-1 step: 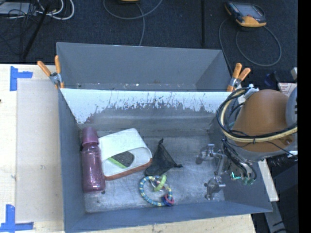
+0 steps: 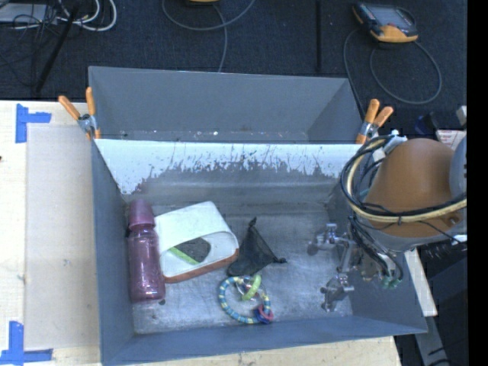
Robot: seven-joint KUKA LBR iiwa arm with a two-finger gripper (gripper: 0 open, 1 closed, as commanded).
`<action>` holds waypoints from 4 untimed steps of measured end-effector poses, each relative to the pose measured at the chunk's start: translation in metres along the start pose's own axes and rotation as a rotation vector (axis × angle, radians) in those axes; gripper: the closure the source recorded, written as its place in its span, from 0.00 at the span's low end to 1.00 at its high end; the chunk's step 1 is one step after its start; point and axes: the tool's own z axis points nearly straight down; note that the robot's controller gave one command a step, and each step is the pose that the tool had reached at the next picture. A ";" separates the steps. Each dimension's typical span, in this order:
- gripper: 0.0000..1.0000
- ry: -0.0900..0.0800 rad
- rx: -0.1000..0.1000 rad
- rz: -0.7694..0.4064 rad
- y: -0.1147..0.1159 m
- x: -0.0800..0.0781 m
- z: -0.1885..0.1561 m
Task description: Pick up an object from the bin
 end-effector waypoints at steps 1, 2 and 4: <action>0.00 -0.005 0.001 -0.092 0.043 -0.030 0.048; 0.00 -0.001 0.000 -0.038 0.080 -0.100 0.052; 0.00 -0.004 0.001 -0.153 0.094 -0.084 0.093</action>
Offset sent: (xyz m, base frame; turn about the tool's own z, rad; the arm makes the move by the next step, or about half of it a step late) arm 0.1064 0.0850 -0.0488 -0.0353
